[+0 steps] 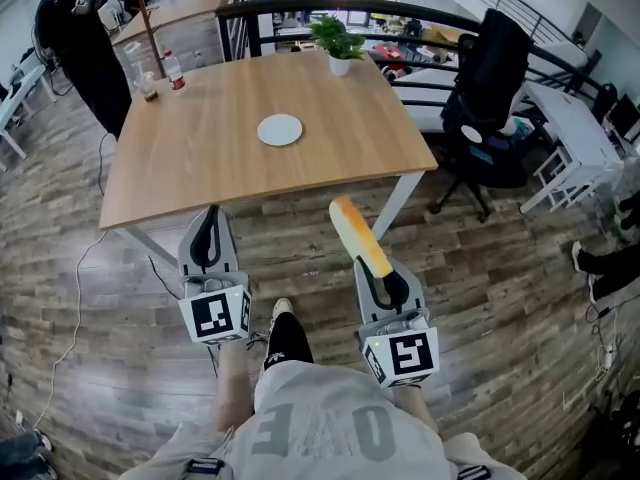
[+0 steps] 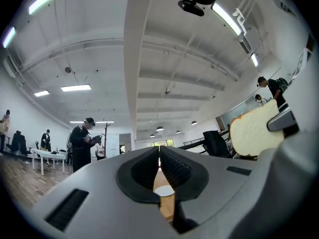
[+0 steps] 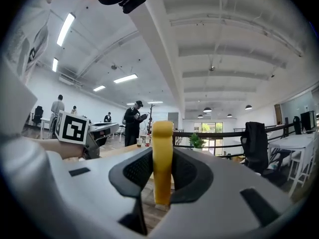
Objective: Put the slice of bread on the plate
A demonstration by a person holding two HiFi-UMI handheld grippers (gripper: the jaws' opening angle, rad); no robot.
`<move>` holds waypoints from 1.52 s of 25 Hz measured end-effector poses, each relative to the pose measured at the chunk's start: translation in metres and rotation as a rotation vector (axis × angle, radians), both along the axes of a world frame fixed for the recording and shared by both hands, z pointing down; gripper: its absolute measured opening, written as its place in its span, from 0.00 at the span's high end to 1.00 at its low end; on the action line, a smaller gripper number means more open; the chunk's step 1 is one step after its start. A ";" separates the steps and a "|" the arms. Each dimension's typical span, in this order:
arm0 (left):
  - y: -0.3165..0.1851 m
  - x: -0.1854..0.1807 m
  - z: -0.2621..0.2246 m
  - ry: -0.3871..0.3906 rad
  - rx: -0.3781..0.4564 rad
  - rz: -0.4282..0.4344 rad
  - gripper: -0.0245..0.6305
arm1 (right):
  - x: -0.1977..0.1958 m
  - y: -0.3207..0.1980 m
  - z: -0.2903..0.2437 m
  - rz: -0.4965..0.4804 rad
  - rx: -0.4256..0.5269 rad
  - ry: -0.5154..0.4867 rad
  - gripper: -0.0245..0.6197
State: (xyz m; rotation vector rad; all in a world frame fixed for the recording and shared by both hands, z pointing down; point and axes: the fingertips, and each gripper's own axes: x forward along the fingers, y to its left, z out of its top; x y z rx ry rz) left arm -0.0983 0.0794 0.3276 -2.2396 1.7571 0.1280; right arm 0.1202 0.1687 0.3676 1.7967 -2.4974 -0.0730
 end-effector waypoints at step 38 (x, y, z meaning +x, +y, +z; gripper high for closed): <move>-0.368 0.029 -0.053 -0.023 -0.041 -0.004 0.95 | -0.007 -0.451 -0.031 -0.185 -0.042 -0.016 0.82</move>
